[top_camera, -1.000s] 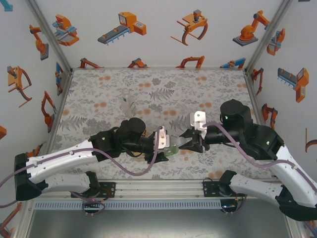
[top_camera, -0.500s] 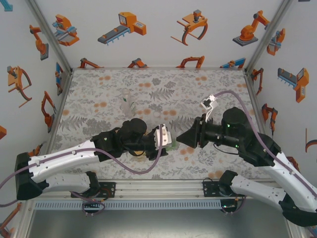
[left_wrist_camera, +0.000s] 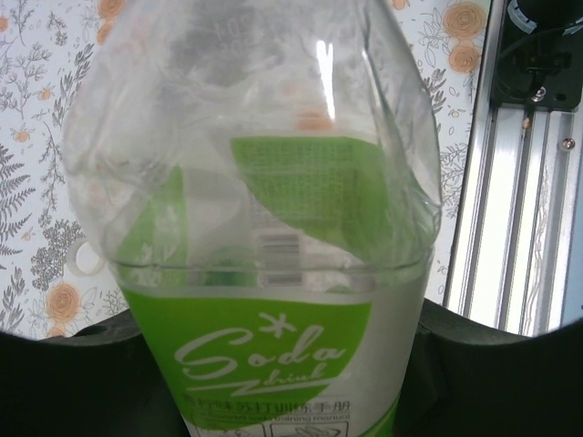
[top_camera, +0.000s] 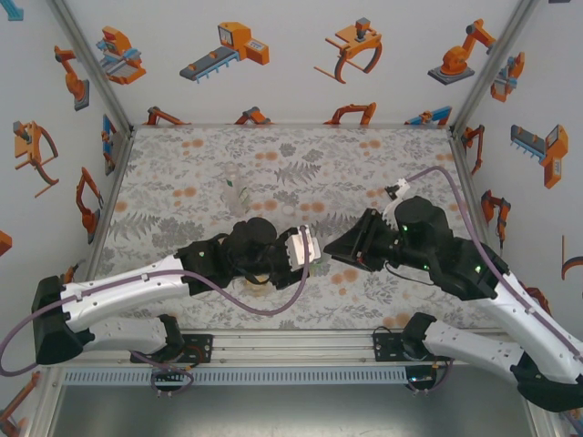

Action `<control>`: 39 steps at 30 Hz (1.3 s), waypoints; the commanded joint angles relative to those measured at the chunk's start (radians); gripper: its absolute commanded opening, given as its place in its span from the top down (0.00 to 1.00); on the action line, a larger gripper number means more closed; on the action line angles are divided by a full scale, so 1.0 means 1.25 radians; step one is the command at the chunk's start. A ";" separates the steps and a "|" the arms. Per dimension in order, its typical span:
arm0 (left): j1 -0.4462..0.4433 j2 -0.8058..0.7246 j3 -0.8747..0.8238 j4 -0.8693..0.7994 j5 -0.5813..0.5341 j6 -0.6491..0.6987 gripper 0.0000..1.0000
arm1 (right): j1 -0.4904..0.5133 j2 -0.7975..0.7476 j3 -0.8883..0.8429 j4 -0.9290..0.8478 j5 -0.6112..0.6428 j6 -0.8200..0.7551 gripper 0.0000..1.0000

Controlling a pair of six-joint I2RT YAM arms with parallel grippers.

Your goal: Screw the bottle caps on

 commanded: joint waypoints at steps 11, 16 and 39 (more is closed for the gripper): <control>-0.005 0.014 0.041 0.008 -0.007 0.004 1.00 | 0.002 0.061 0.131 -0.095 0.056 -0.121 0.47; -0.005 0.011 0.039 0.003 -0.007 0.001 1.00 | 0.002 0.073 0.132 -0.106 0.051 -0.123 0.51; -0.005 0.005 0.025 0.018 0.028 0.008 0.70 | 0.001 0.080 0.113 -0.083 0.081 -0.147 0.79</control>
